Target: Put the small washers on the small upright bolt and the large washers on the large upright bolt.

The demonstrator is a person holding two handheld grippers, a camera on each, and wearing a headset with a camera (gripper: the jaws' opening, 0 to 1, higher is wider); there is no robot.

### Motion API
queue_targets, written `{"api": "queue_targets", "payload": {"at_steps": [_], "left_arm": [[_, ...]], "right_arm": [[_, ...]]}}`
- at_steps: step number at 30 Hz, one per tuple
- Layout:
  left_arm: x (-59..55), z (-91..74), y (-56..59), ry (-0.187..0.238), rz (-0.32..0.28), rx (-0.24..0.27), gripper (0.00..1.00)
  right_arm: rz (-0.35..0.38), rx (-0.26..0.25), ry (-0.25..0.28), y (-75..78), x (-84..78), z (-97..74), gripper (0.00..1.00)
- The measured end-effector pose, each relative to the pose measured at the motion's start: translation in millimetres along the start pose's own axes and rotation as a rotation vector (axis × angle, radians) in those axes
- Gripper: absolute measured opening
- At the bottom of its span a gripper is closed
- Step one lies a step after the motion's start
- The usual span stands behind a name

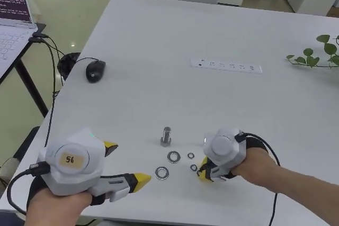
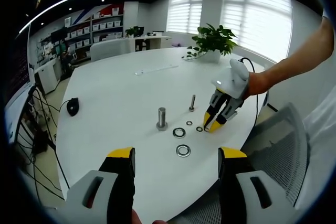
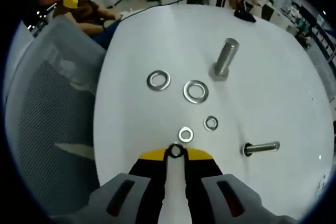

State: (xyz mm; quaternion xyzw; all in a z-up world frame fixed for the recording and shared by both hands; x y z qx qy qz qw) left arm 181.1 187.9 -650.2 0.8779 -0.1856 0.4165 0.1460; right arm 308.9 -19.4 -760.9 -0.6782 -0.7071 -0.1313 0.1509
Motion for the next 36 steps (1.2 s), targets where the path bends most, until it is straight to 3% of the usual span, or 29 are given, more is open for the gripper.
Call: {"api": "queue_targets", "payload": {"at_steps": [9, 23, 28, 36], "left_arm": [[0.7, 0.7, 1.3, -0.001, 0.004, -0.004, 0.63], [0.4, 0.2, 0.0, 0.002, 0.001, -0.004, 0.63], [0.8, -0.2, -0.3, 0.003, 0.000, -0.003, 0.63], [1.8, 1.3, 0.6, 0.004, 0.001, -0.005, 0.63]], "right_arm": [[0.006, -0.018, -0.007, -2.7, 0.1, -0.5, 0.13], [0.128, -0.036, 0.049, 2.0, -8.9, -9.2, 0.13], [0.150, -0.070, 0.058, 10.1, -11.8, -19.8, 0.13], [0.170, -0.158, 0.082, 42.2, -7.9, -53.8, 0.13]]}}
Point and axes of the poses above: the centre of the closed fingertips' face, and the gripper's own axes: z roughly forward along the fingers, y roughly to its right, x roughly out of its top, the point moved 7 cm from there along -z, roughly backward along the fingers, and after that the axes turned 2 degrees about -y, right-handed, at the moved point
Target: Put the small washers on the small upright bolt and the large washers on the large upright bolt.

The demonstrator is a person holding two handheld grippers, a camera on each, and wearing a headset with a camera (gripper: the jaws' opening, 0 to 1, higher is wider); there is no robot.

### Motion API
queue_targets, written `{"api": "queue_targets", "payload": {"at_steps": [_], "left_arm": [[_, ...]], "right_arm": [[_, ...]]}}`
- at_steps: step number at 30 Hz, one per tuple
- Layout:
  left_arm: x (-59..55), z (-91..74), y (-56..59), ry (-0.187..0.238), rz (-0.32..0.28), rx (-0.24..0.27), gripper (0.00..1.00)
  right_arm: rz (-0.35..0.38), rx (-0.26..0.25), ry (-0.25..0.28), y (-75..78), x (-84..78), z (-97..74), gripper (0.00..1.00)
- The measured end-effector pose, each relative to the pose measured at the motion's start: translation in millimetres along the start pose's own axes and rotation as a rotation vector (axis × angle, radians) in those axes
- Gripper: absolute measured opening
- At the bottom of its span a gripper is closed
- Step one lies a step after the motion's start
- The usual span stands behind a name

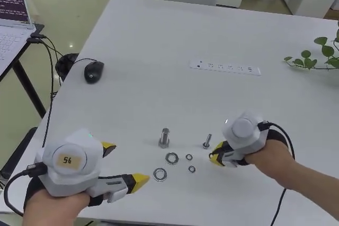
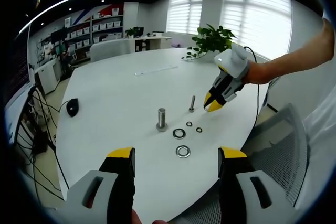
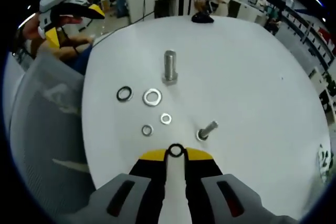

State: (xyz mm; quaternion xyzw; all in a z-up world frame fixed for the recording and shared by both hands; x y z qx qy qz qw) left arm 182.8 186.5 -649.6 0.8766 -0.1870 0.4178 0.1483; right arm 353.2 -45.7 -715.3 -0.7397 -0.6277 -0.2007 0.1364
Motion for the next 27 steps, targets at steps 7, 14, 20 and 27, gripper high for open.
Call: {"api": "queue_targets", "payload": {"at_steps": [7, 14, 20, 27], "left_arm": [[1.0, 1.8, 1.8, 0.002, 0.002, -0.006, 0.63], [-0.5, 0.1, -1.3, 0.002, -0.006, 0.002, 0.64], [-1.7, -1.5, -3.7, 0.003, -0.014, 0.009, 0.64], [-2.0, -1.2, -3.5, 0.001, -0.017, 0.010, 0.64]], "right_arm": [[-0.028, -0.032, 0.006, 26.4, 15.7, -13.5, 0.13], [-0.061, -0.023, -0.011, 35.8, 27.1, -12.0, 0.13], [-0.084, -0.002, -0.037, 34.5, 30.4, -4.7, 0.13], [-0.089, 0.006, -0.055, 35.7, 31.3, -1.1, 0.13]]}}
Point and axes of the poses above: the centre of the closed fingertips' face, and the gripper's own axes: z roughly forward along the fingers, y roughly to its right, x roughly out of its top, the point moved 7 cm from there along -z, roughly backward along the fingers, and after that the axes turned 2 degrees about -y, right-handed, at the moved point
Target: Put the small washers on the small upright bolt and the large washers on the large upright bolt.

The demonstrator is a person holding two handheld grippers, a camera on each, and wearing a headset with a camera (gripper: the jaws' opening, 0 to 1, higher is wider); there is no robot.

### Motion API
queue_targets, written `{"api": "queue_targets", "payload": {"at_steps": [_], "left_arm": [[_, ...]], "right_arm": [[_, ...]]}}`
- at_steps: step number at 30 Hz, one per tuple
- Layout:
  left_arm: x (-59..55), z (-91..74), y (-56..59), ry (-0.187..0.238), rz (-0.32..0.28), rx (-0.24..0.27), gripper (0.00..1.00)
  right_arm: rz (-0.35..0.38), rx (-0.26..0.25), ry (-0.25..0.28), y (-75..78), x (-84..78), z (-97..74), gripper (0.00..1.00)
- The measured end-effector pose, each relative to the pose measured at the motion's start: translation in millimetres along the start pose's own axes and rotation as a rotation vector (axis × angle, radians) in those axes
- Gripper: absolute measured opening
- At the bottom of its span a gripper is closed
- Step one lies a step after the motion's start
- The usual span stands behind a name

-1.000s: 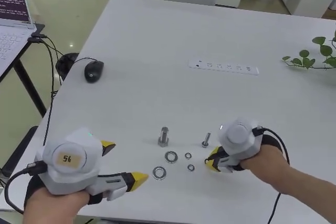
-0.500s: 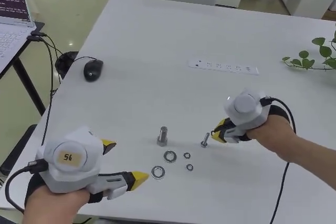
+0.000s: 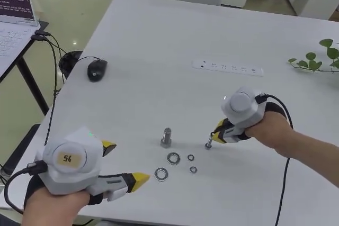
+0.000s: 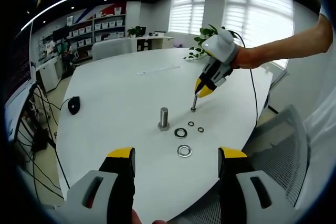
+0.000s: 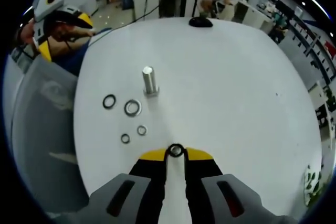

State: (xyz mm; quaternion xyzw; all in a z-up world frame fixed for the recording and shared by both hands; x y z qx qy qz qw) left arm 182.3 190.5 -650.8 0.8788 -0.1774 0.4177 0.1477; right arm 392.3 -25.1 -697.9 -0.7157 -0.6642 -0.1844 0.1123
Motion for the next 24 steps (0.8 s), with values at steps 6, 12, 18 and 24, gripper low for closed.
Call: {"api": "queue_targets", "payload": {"at_steps": [6, 12, 18, 24], "left_arm": [[-0.1, 0.3, -0.8, 0.000, -0.001, 0.000, 0.64], [-1.0, 0.1, -1.5, -0.002, -0.003, 0.001, 0.63], [-0.7, -0.4, -2.0, 0.001, -0.005, 0.003, 0.63], [-1.7, -0.9, -2.2, 0.000, -0.006, 0.004, 0.63]], "right_arm": [[-0.003, 0.004, -0.012, 0.5, -1.0, 1.2, 0.13], [-0.005, 0.007, -0.015, 0.6, 0.0, 3.2, 0.13], [-0.007, 0.010, -0.023, -0.2, 0.3, 4.8, 0.13], [-0.006, 0.014, -0.032, 0.4, -0.7, 6.2, 0.13]]}}
Point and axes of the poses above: the centre of the closed fingertips' face, and the gripper's own axes: z roughly forward along the fingers, y roughly to its right, x roughly out of its top, the point moved 7 cm from there along -z, roughly backward along the fingers, and after that the axes turned 2 degrees about -y, right-handed, at the moved point
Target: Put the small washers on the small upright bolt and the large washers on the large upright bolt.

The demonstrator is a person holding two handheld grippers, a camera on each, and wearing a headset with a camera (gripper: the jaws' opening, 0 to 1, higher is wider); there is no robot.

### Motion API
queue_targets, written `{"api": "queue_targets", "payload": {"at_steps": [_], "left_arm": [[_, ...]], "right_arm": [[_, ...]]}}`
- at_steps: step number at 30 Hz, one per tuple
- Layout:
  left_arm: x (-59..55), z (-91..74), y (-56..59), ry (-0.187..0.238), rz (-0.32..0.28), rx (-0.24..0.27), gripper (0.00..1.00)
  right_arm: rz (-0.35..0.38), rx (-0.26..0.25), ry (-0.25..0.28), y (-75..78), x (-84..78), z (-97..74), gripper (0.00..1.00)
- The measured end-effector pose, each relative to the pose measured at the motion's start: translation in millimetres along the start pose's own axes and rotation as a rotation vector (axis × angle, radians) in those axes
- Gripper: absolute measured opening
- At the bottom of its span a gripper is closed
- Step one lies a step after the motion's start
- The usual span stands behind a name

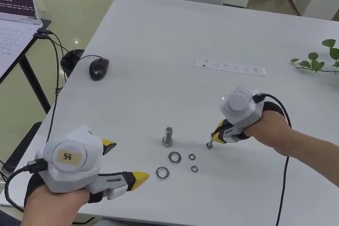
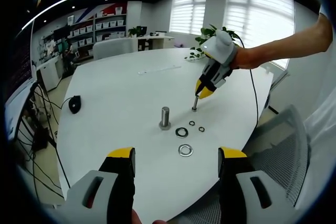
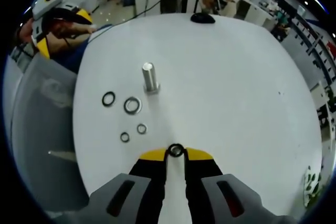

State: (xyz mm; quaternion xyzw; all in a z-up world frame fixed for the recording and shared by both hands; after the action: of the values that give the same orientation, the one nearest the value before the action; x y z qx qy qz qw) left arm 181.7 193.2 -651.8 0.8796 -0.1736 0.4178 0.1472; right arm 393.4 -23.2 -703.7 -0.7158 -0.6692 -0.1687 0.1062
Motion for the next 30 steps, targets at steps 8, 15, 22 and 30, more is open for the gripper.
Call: {"api": "queue_targets", "payload": {"at_steps": [8, 15, 22, 30], "left_arm": [[-0.3, -0.1, 1.1, -0.001, 0.001, 0.000, 0.63], [-0.2, -0.6, 0.7, -0.001, 0.000, 0.001, 0.63], [-1.5, -0.7, 0.2, -0.005, -0.001, 0.002, 0.63], [-1.4, -1.4, -1.1, -0.005, -0.002, 0.005, 0.63]], "right_arm": [[0.004, 0.002, -0.006, -0.3, 0.9, 1.2, 0.13], [0.004, 0.008, -0.018, 0.8, -0.8, 5.9, 0.13], [0.018, 0.019, -0.036, -1.6, -4.4, 14.4, 0.13], [0.035, 0.031, -0.046, -1.1, -9.9, 28.0, 0.14]]}}
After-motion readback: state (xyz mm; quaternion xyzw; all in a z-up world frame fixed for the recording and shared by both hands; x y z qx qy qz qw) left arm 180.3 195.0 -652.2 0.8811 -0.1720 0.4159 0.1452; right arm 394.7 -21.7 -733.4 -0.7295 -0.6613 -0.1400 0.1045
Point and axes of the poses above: the centre of the closed fingertips' face, and the gripper's own axes: z roughly forward along the fingers, y roughly to its right, x roughly out of its top, the point moved 7 cm from there along -z, roughly backward along the fingers, and after that the axes turned 2 degrees about -y, right-handed, at the moved point
